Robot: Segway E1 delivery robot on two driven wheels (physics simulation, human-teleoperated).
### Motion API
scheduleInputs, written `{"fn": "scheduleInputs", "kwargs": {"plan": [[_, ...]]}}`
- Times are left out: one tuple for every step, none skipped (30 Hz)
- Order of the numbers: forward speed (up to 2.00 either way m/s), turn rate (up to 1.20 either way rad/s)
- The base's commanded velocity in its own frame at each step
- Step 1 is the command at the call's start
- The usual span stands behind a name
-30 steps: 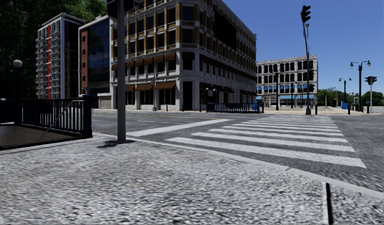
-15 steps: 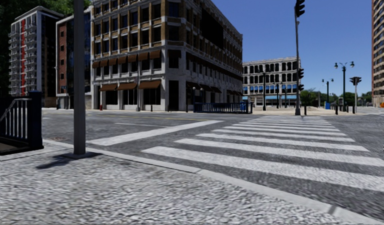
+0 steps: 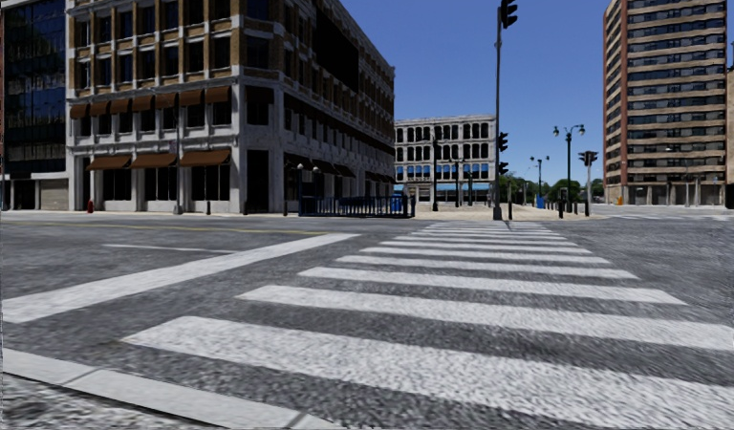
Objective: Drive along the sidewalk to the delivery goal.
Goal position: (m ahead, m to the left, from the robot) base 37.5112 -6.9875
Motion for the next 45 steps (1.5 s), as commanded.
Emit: {"fn": "scheduleInputs", "kwargs": {"plan": [[2.0,-0.57],[2.0,-0.57],[2.0,-0.57],[2.0,-0.57],[2.0,-0.57],[2.0,-0.57],[2.0,-0.57],[2.0,-0.57],[2.0,-0.57],[2.0,-0.56],[2.0,-0.56],[1.95,-0.55],[1.95,-0.55],[1.9,-0.55],[1.83,-0.53],[1.83,-0.53],[1.78,-0.49],[1.69,-0.45],[1.63,-0.41],[1.63,-0.41],[1.55,-0.38],[1.49,0.0],[1.49,0.0],[1.49,0.0],[1.49,0.0],[1.49,0.0],[1.49,0.0],[1.49,0.0],[1.49,0.0],[1.49,0.0],[1.48,0.0],[1.48,0.0],[1.48,0.0],[1.48,0.0],[1.48,0.0],[1.48,0.0],[1.48,0.0],[1.48,0.0],[1.48,0.0],[1.48,0.0],[1.48,0.0],[1.66,0.0],[1.66,0.0],[2.0,0.0],[2.0,0.0]]}}
